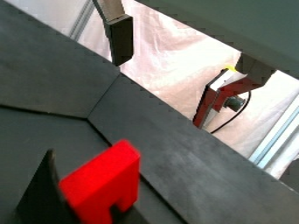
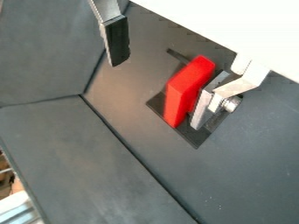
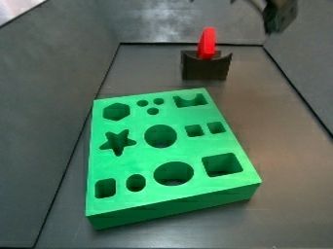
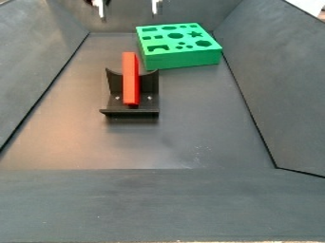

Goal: Pick up the double-square object. Move up. Place the double-square object on the fixture. Regrasp the double-square object. Move to above the board. Insert the double-square object.
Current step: Regrasp the double-square object.

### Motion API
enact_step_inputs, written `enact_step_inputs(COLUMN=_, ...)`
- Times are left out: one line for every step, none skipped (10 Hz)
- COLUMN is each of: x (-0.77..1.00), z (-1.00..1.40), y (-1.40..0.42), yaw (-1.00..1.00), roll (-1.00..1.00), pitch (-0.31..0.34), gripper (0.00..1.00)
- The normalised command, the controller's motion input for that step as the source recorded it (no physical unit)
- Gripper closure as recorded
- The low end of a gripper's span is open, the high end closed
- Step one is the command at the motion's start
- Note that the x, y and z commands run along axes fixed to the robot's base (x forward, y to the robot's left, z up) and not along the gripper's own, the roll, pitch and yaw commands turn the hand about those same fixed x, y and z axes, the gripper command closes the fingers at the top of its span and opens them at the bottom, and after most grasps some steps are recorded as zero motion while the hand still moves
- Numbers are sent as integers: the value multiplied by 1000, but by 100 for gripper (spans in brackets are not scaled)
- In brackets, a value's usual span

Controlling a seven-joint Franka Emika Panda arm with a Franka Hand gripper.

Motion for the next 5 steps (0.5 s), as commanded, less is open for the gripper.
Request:
enact_step_inputs(x=51, z=-1000, y=61, yaw=135, roll=158, pitch=-9, gripper=0)
enact_step_inputs(x=67, z=-1000, y=57, yaw=117, roll=108, pitch=-35, gripper=0)
enact_step_inputs(x=76, z=-1000, y=54, yaw=100, roll=85, pitch=-54, gripper=0)
enact_step_inputs(x=81, z=-1000, y=50, yaw=85, roll=73, pitch=-75, gripper=0)
enact_step_inputs(x=90, z=-1000, y=42, yaw=57, roll=70, pitch=-92, gripper=0)
